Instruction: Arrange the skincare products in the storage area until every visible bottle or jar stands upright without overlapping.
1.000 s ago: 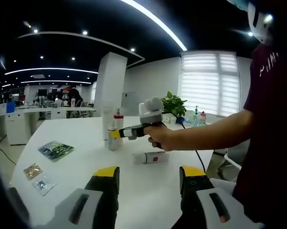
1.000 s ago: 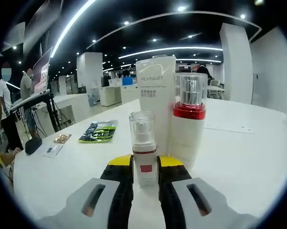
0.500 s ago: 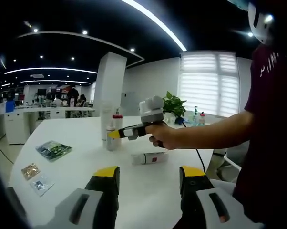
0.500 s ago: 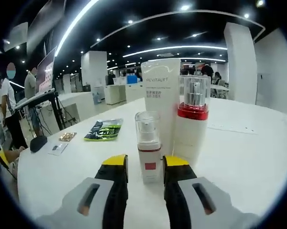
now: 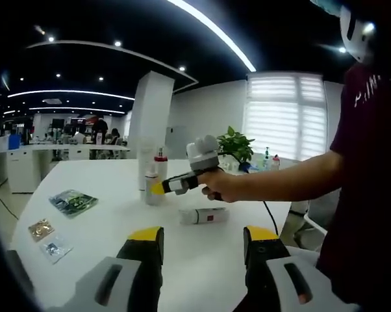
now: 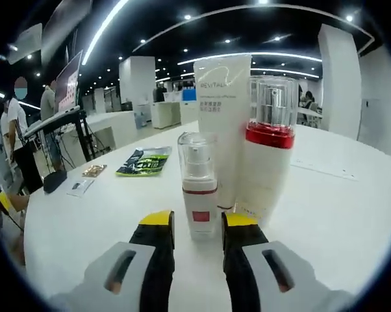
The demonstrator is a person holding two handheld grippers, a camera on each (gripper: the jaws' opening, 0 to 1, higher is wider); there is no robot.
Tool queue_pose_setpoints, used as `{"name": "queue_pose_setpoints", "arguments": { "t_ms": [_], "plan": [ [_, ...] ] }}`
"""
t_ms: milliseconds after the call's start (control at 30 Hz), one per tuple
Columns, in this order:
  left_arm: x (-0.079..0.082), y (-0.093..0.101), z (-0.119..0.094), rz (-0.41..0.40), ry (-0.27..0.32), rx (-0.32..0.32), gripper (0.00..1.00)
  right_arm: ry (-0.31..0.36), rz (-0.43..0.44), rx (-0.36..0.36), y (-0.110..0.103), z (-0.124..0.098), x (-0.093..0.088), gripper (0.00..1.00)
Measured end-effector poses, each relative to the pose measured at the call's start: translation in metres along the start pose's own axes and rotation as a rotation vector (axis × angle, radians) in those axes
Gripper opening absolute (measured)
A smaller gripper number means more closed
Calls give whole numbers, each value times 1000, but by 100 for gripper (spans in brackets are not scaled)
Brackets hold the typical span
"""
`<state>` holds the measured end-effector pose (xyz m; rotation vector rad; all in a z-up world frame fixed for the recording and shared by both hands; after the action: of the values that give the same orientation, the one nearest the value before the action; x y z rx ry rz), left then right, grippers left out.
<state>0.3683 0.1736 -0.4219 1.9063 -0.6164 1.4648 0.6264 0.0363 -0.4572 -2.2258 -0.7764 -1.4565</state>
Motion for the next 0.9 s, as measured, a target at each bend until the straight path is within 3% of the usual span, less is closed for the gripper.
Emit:
{"name": "queue_pose_setpoints", "arguments": {
  "t_ms": [400, 633, 900],
  "plan": [
    [5, -5, 2, -29, 23, 8, 49, -42, 26, 40, -18, -3, -4, 17],
    [0, -4, 1, -39, 17, 13, 49, -45, 26, 11, -13, 6, -6, 36],
    [-1, -7, -4, -42, 17, 25, 49, -25, -16, 17, -9, 15, 2, 33]
  ]
}}
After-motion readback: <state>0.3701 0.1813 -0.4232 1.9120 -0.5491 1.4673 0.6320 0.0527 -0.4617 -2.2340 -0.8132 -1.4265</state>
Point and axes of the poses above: the point that each gripper's makers call its tool centre point, and the gripper's own axes: z roughly forward along the fingers, y roughly to its right, x roughly out of its top, the point moved 4 cm from there along -z, roughly backward along the fingers, and after that the axes turned 1 degree about -x, right-handed, at the moved point
